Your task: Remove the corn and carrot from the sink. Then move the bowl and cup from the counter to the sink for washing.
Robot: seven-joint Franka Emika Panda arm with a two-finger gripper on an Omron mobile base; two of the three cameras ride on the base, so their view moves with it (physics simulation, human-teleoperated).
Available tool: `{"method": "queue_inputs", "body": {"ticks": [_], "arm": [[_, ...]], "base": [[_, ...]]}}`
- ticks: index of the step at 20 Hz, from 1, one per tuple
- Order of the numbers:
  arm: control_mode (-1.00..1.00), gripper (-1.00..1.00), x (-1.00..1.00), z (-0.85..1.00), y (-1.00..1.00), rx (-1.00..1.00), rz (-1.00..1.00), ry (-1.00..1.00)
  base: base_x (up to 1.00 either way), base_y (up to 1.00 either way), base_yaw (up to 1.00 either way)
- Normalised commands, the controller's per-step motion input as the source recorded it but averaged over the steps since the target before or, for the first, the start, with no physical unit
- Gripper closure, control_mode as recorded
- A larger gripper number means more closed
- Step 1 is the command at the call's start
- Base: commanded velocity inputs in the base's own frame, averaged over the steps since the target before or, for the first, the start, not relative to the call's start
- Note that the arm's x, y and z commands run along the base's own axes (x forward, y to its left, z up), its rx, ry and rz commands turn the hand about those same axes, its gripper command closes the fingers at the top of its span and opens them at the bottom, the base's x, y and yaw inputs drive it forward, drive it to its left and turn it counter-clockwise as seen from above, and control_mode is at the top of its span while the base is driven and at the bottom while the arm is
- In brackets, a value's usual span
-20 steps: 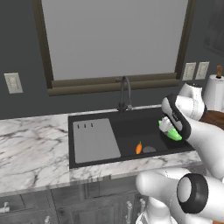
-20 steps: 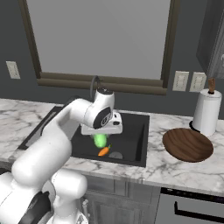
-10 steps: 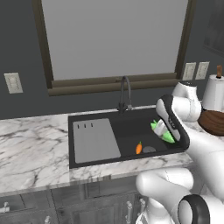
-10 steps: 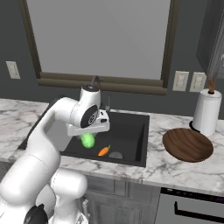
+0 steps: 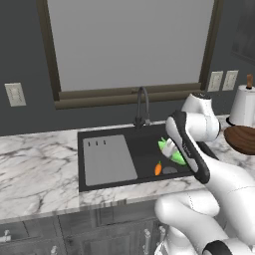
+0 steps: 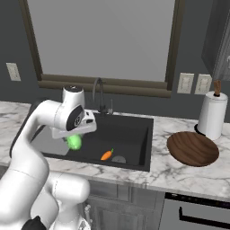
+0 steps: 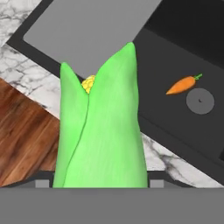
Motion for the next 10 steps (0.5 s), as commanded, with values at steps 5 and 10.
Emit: {"method": "queue_inputs", "body": {"ticks": [5,10], "arm": [[-1.0,1.0,-0.03,0.03,0.67,-0.02,0.0,-0.12],[-1.0,1.0,0.0,0.01,0.73,-0.05,0.0,-0.12]], "base": [[0.0,0.0,0.0],[0.0,0.0,0.0]]}}
